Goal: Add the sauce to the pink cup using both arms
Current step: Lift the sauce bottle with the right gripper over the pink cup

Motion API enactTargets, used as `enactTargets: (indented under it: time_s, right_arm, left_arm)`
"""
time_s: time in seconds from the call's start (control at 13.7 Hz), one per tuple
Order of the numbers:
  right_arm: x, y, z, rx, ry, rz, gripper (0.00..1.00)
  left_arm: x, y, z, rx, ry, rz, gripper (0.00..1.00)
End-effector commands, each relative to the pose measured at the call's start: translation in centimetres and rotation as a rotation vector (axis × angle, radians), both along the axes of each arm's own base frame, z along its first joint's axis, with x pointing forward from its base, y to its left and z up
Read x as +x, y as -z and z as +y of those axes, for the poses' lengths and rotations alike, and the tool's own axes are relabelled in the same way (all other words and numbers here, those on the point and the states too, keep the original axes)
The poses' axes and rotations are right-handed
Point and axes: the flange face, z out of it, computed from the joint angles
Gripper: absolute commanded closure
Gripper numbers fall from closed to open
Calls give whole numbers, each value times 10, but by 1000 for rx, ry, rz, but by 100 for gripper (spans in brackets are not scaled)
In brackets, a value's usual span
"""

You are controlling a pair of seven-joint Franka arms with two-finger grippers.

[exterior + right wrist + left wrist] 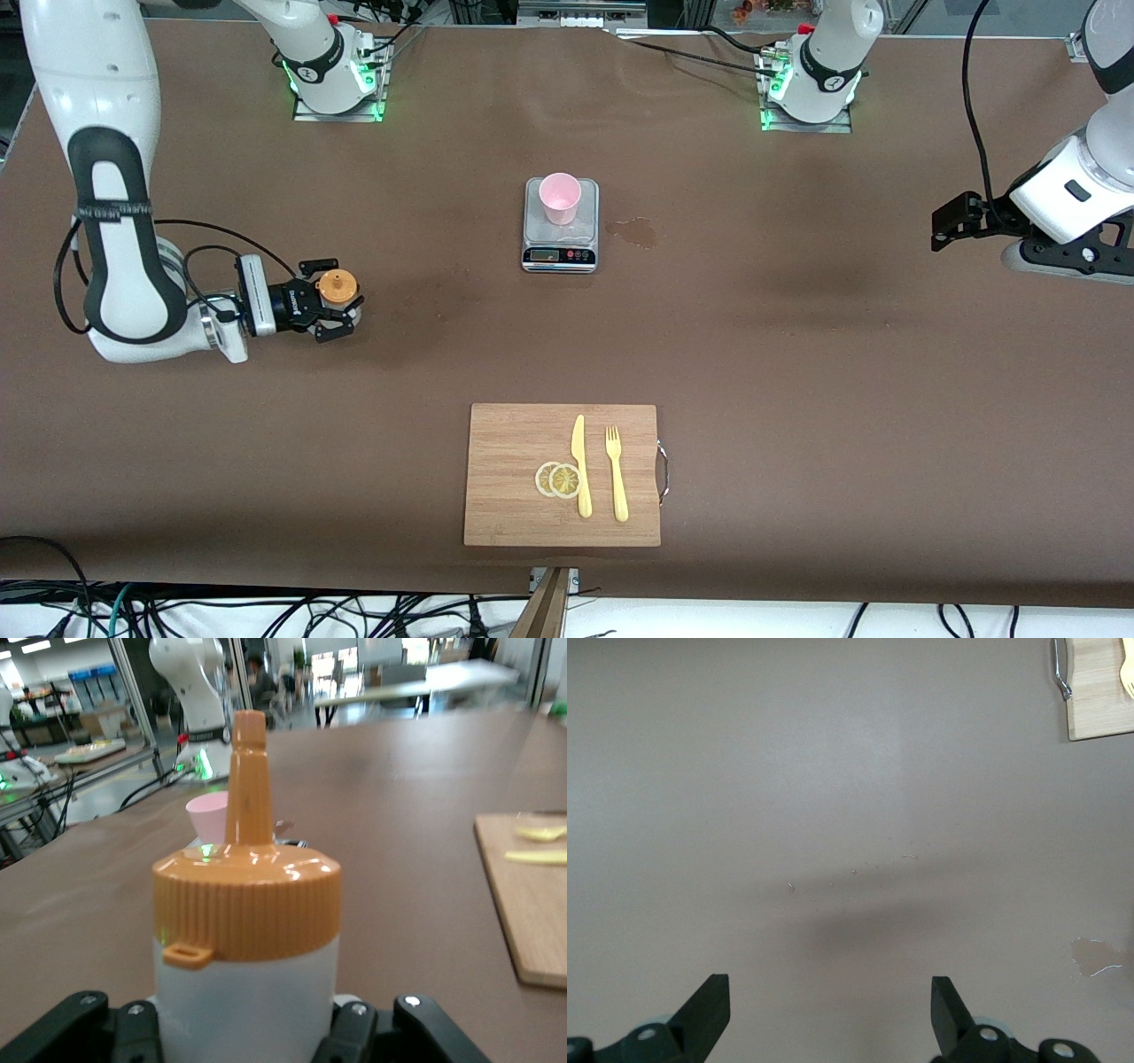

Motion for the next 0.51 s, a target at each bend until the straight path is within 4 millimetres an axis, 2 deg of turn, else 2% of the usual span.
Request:
enactTargets:
  time_s: [0.0,0.22,0.44]
  right_arm:
    - [-14,-42,29,-207,6,23,100]
    - [-36,-54,84,-382,18,53,100]
    - [-56,-51,145,-543,-1,42,100]
  left_arm:
    - [5,-4,0,0,14,-5,0]
    - [5,-5,0,-1,11,-8,0]
    - [5,-4,0,-1,11,-7,0]
